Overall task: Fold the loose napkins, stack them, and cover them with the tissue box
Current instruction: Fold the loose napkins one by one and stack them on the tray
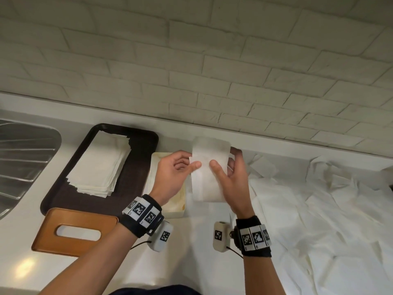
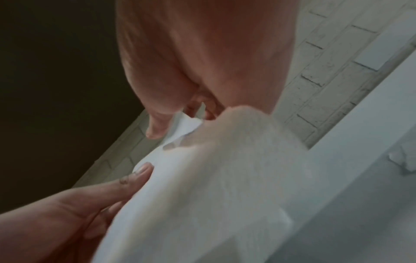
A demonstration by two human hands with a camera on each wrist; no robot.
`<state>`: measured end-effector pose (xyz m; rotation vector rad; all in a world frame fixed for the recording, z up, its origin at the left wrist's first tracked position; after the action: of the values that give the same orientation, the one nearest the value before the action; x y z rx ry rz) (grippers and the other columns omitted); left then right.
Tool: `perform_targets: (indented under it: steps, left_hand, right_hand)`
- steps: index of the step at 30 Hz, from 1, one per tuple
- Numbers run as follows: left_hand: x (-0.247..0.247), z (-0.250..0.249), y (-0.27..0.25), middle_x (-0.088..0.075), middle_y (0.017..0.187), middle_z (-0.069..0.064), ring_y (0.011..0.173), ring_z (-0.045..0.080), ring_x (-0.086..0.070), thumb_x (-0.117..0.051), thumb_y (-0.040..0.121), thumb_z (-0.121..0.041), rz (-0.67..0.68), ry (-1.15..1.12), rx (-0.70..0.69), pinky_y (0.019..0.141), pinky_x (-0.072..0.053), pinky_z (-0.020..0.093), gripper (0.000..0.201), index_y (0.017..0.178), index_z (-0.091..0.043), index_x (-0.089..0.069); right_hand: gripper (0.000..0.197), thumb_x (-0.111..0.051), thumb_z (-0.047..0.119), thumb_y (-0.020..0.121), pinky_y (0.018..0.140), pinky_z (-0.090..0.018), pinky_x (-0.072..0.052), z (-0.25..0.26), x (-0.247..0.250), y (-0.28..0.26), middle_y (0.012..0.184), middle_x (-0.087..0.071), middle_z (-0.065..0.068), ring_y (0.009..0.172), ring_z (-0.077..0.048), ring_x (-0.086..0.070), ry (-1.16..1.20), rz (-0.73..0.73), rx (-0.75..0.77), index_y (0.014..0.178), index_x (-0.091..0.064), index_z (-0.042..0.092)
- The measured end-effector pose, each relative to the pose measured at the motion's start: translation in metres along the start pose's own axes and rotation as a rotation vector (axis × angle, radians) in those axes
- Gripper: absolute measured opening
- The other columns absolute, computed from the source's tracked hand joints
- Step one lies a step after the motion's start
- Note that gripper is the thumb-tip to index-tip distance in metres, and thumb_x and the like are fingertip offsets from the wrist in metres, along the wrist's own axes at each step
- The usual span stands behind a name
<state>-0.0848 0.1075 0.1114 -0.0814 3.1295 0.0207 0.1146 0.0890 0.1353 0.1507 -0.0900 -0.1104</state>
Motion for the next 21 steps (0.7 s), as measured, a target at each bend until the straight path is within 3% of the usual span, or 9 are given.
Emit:
perform_targets:
  steps: [2, 4, 7, 9, 12, 14, 16, 19, 21]
  left_hand:
    - [0.006, -0.005, 0.000, -0.069, 0.071, -0.008, 0.071, 0.008, -0.068, -0.092, 0.084, -0.023, -0.012, 0.029, -0.030, 0.073, -0.056, 0.020, 0.020, 0.092, -0.021, -0.074]
    - [0.011, -0.009, 0.000, -0.068, 0.070, -0.007, 0.069, 0.008, -0.066, -0.092, 0.084, -0.023, -0.021, 0.061, -0.049, 0.071, -0.055, 0.018, 0.021, 0.087, -0.019, -0.072]
    - [0.019, -0.009, 0.002, -0.066, 0.072, -0.001, 0.069, 0.009, -0.063, -0.091, 0.085, -0.028, -0.020, 0.087, -0.060, 0.070, -0.053, 0.019, 0.024, 0.087, -0.013, -0.071]
    - [0.024, -0.010, 0.001, -0.066, 0.074, 0.006, 0.068, 0.010, -0.061, -0.087, 0.089, -0.033, -0.018, 0.076, -0.065, 0.070, -0.051, 0.020, 0.027, 0.088, -0.011, -0.071]
    - [0.027, -0.015, 0.000, -0.076, 0.088, 0.009, 0.083, 0.015, -0.072, -0.079, 0.096, -0.032, 0.021, 0.026, -0.065, 0.080, -0.057, 0.027, 0.023, 0.096, -0.010, -0.074]
    - [0.026, -0.017, -0.001, -0.081, 0.098, 0.005, 0.094, 0.018, -0.078, -0.076, 0.100, -0.025, 0.058, 0.010, -0.056, 0.083, -0.060, 0.027, 0.016, 0.105, -0.010, -0.076]
    - [0.026, -0.020, -0.002, -0.082, 0.101, 0.003, 0.096, 0.018, -0.079, -0.075, 0.101, -0.022, 0.067, 0.024, -0.065, 0.081, -0.060, 0.025, 0.014, 0.109, -0.011, -0.077]
    - [0.023, -0.021, -0.005, -0.082, 0.102, 0.006, 0.097, 0.022, -0.080, -0.074, 0.101, -0.019, 0.099, 0.001, -0.065, 0.083, -0.061, 0.025, 0.014, 0.111, -0.009, -0.077]
    - [0.022, -0.019, -0.006, -0.082, 0.102, 0.009, 0.097, 0.024, -0.080, -0.074, 0.101, -0.017, 0.100, -0.016, -0.053, 0.085, -0.061, 0.026, 0.015, 0.113, -0.008, -0.076]
  right_hand:
    - [0.047, -0.079, 0.018, 0.100, 0.100, -0.052, -0.061, -0.001, 0.000, -0.005, 0.125, -0.075, 0.004, 0.119, -0.019, -0.073, 0.040, -0.056, -0.018, 0.140, -0.054, 0.025]
    - [0.042, -0.079, 0.020, 0.100, 0.101, -0.056, -0.059, -0.004, -0.001, -0.007, 0.118, -0.071, 0.023, 0.114, -0.007, -0.070, 0.043, -0.095, -0.053, 0.134, -0.054, 0.027]
    - [0.052, -0.083, 0.016, 0.096, 0.101, -0.046, -0.062, -0.006, -0.006, -0.010, 0.114, -0.068, 0.033, 0.110, -0.001, -0.070, 0.059, -0.093, -0.068, 0.135, -0.050, 0.025]
    - [0.059, -0.083, 0.007, 0.094, 0.086, -0.035, -0.062, -0.006, -0.009, -0.013, 0.108, -0.065, 0.037, 0.092, 0.002, -0.070, 0.040, -0.086, -0.045, 0.137, -0.044, 0.017]
    - [0.060, -0.085, 0.008, 0.093, 0.071, -0.037, -0.056, -0.012, -0.014, -0.018, 0.106, -0.068, 0.011, 0.074, -0.011, -0.065, 0.021, -0.079, -0.033, 0.130, -0.044, 0.029]
    - [0.057, -0.086, 0.014, 0.093, 0.073, -0.044, -0.060, -0.007, -0.019, -0.019, 0.116, -0.069, 0.002, 0.082, -0.020, -0.071, -0.028, -0.052, 0.014, 0.126, -0.048, 0.040]
    - [0.051, -0.087, 0.025, 0.092, 0.077, -0.049, -0.061, -0.001, -0.026, -0.018, 0.129, -0.068, 0.006, 0.090, -0.026, -0.072, -0.137, 0.021, 0.061, 0.128, -0.055, 0.041]
    - [0.045, -0.090, 0.039, 0.087, 0.088, -0.030, -0.056, 0.007, -0.033, -0.014, 0.131, -0.064, 0.018, 0.111, -0.010, -0.066, -0.313, 0.076, 0.113, 0.125, -0.065, 0.041]
    - [0.041, -0.092, 0.041, 0.084, 0.093, -0.025, -0.052, 0.005, -0.035, -0.008, 0.125, -0.060, 0.017, 0.116, -0.005, -0.062, -0.400, 0.072, 0.127, 0.118, -0.069, 0.037]
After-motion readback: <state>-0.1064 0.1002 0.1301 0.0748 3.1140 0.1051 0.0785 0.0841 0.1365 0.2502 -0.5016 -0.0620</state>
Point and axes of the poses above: each hand's wrist, its own y-axis towards the middle knuckle, its own x-axis out of the back of the hand, z = x × y, the point moved 8 cm from there along y, towards the middle knuckle
